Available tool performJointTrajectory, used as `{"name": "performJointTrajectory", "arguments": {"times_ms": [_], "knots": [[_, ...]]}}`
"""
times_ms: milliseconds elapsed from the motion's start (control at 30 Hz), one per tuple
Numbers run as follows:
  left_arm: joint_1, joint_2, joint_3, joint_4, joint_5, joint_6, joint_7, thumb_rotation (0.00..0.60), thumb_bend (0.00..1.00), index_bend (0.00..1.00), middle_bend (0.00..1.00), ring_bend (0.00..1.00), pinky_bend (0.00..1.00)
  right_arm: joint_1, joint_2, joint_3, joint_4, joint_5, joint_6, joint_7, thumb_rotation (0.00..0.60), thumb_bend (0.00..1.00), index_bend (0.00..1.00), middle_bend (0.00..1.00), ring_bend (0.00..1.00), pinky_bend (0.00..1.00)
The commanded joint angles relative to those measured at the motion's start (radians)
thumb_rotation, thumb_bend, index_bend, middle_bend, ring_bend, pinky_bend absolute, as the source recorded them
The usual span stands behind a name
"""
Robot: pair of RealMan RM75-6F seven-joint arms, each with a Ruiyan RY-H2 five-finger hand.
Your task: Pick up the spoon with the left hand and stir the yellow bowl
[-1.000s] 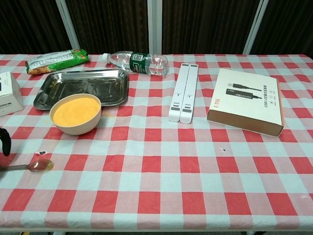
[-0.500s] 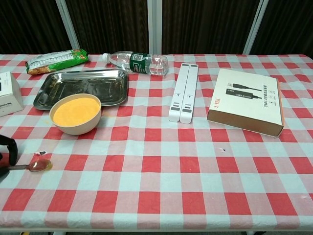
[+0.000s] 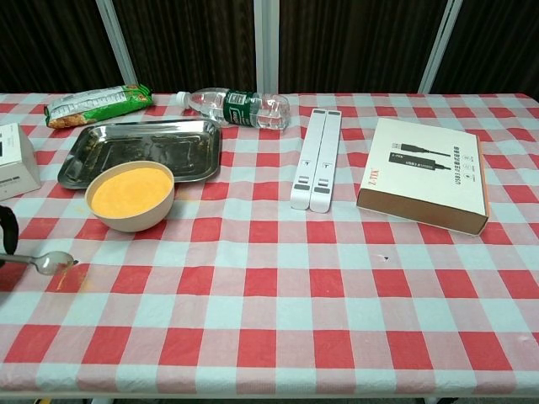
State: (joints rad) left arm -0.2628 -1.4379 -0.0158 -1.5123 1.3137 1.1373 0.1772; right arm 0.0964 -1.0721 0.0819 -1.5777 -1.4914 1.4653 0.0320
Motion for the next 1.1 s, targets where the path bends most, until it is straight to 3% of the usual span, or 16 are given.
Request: {"name": "performJointTrajectory", "arguments": {"times_ms": [33, 233, 400, 867, 1100], "knots": [[-0.034, 0.045, -0.043, -0.023, 0.006, 0.006, 0.015, 0.600, 0.48, 0.64, 0.96, 0.91, 0.88, 0.002, 0.004, 0.002, -0.002, -0.003, 0.002, -0.003, 0.600, 0.13, 0.09, 0.21, 0.03, 0.12], [-0.125, 0.085, -0.136, -0.043, -0.040, -0.039, 0.083, 0.600, 0.48, 0.64, 0.96, 0.91, 0.88, 0.003, 0.018, 0.009, -0.012, -0.008, 0.014, -0.007, 0.600, 0.13, 0.09, 0.21, 0.03, 0.12], [-0.204, 0.072, -0.169, -0.041, -0.109, -0.119, 0.161, 0.600, 0.48, 0.63, 0.96, 0.91, 0.88, 0.003, 0.026, 0.012, -0.019, -0.008, 0.018, -0.010, 0.600, 0.13, 0.09, 0.21, 0.03, 0.12], [-0.310, -0.015, -0.157, 0.011, -0.309, -0.181, 0.363, 0.600, 0.47, 0.59, 0.95, 0.91, 0.88, -0.009, 0.021, 0.006, -0.005, 0.002, 0.023, 0.019, 0.600, 0.13, 0.09, 0.21, 0.03, 0.12], [-0.331, -0.023, -0.140, 0.001, -0.335, -0.168, 0.390, 0.600, 0.47, 0.48, 0.95, 0.91, 0.88, -0.014, 0.015, 0.010, 0.008, 0.008, 0.030, 0.030, 0.600, 0.15, 0.09, 0.22, 0.03, 0.13]]}}
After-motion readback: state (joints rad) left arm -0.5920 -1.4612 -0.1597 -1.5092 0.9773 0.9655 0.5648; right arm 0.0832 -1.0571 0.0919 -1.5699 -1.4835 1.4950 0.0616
